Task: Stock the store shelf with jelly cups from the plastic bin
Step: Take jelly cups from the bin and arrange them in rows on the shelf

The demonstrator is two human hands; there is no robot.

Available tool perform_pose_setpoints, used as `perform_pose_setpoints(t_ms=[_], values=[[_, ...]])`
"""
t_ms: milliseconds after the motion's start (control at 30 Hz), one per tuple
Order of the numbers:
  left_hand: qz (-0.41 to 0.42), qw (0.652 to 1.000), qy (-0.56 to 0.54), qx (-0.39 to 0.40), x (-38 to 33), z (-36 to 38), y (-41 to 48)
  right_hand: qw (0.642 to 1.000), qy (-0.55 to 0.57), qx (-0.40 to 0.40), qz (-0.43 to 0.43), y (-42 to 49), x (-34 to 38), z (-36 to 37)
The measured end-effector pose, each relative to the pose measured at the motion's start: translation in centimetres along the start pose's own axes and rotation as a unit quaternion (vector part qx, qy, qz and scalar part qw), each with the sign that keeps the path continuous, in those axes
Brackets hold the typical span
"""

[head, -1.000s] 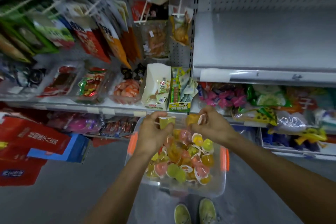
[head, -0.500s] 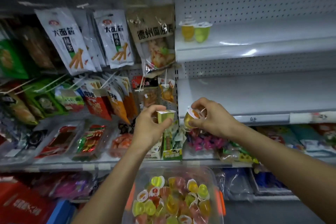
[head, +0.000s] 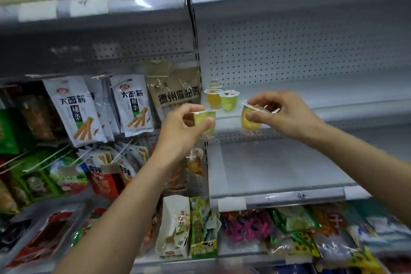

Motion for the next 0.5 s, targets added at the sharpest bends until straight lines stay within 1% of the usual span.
perform_pose_setpoints(t_ms=[200, 333, 500], values=[[0.018, 1.0, 0.015, -0.019, -2.8, 2.6, 6.9, 1.0, 0.007, -0.021, -0.009, 7.4, -0.7, -1.5], [0.017, 0.998, 0.042, -0.039, -2.8, 4.7, 11.5, 0.999, -0.045, -0.007, -0.018, 12.5, -2.8, -0.5], [0.015, 0.996, 0.068, -0.048, -1.7, 7.5, 16.3, 0.997, -0.071, 0.017, -0.016, 18.6, -6.9, 2.6]])
Point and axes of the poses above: each hand's wrist, its own y-axis towards the middle knuckle, its own z-axis out of the palm, x = y × z, the point moved 2 cm from there along y, towards the middle knuckle, and after that the axes turned 12 degrees about -x, right-handed, at the moved point
